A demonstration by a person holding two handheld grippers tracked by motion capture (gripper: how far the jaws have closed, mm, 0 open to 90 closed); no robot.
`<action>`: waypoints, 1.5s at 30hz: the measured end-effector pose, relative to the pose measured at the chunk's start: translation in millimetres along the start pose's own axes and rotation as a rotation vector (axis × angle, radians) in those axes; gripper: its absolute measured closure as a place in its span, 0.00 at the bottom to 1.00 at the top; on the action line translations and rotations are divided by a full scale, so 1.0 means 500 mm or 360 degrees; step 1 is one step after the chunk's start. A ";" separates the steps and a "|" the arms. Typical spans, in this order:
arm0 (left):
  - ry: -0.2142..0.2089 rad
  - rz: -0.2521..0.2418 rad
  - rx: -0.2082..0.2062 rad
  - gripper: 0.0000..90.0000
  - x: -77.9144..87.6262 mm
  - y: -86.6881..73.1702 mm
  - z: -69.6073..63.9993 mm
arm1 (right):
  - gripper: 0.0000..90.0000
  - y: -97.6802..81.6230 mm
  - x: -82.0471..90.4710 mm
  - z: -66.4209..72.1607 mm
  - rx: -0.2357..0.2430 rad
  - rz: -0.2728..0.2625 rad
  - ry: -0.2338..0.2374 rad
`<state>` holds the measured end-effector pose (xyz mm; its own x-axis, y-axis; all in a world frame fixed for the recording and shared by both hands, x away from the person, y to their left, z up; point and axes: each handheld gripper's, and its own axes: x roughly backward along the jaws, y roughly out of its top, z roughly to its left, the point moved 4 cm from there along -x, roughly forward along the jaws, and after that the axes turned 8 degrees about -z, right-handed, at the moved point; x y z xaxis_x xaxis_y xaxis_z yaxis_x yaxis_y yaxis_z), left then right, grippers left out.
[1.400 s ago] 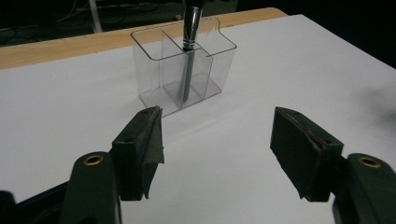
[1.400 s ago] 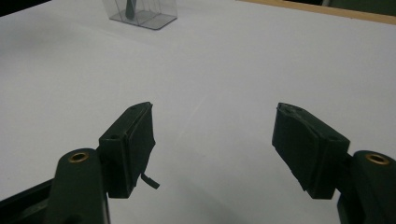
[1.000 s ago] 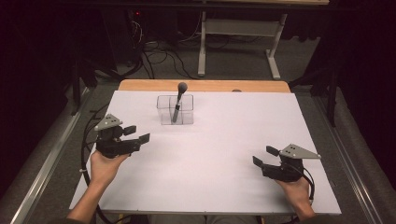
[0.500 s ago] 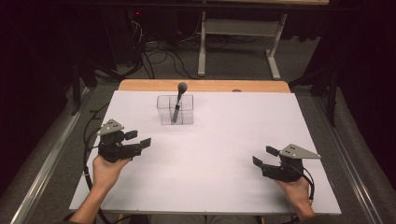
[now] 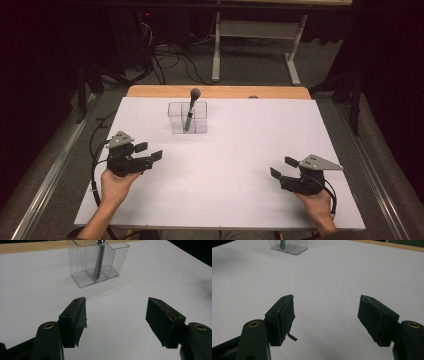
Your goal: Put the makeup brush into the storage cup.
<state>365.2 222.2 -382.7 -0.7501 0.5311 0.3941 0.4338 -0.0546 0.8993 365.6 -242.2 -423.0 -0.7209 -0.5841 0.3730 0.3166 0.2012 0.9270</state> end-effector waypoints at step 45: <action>-0.0014 0.0050 0.0011 0.36 -0.033 -0.048 -0.011 | 0.35 -0.001 -0.003 0.004 0.0008 0.0015 0.0023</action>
<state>364.3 210.2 -409.6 -0.7318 0.5365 0.4204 0.4605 -0.0656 0.8852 365.1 -240.0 -424.1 -0.7088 -0.5937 0.3811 0.3201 0.2107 0.9236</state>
